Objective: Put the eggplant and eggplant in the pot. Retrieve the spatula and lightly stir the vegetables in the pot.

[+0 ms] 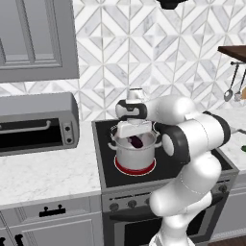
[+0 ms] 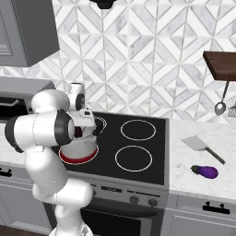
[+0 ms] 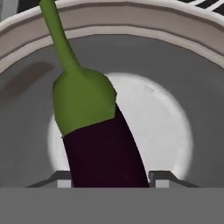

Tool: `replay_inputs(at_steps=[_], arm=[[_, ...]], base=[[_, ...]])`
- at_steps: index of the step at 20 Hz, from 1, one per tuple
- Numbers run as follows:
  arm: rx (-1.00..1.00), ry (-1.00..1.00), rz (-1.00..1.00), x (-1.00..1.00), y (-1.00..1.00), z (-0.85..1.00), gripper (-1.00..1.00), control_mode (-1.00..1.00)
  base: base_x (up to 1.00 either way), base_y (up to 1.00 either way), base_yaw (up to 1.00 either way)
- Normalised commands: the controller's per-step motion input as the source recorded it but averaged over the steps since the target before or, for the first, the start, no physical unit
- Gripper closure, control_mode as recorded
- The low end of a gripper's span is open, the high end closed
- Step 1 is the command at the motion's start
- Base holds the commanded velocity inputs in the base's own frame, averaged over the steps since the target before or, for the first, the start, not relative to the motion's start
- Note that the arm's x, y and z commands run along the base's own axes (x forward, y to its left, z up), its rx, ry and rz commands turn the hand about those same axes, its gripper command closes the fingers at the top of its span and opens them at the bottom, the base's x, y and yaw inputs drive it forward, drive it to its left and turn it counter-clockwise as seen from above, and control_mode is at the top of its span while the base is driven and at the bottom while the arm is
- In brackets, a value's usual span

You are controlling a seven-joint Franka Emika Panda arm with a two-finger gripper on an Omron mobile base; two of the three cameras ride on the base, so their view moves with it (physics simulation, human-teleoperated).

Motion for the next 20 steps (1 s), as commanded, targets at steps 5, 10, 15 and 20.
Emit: replay_inputs(at_steps=[5, 10, 15, 20], arm=[[0.01, 0.0, 0.0, 0.0, 0.02, -0.04, -1.0, -1.0], [0.01, 0.0, 0.0, -0.1, 0.0, 0.0, -1.0, -1.0], [0.02, -0.02, 0.0, -0.34, -0.06, 0.07, -1.0, -1.0], [0.05, -0.11, 0.0, -0.41, -0.23, 0.57, -1.0, -1.0]], base=[[0.0, 0.0, 0.0], [0.0, 0.0, 0.0], [0.0, 0.0, 0.0], [0.0, 0.0, 0.0]])
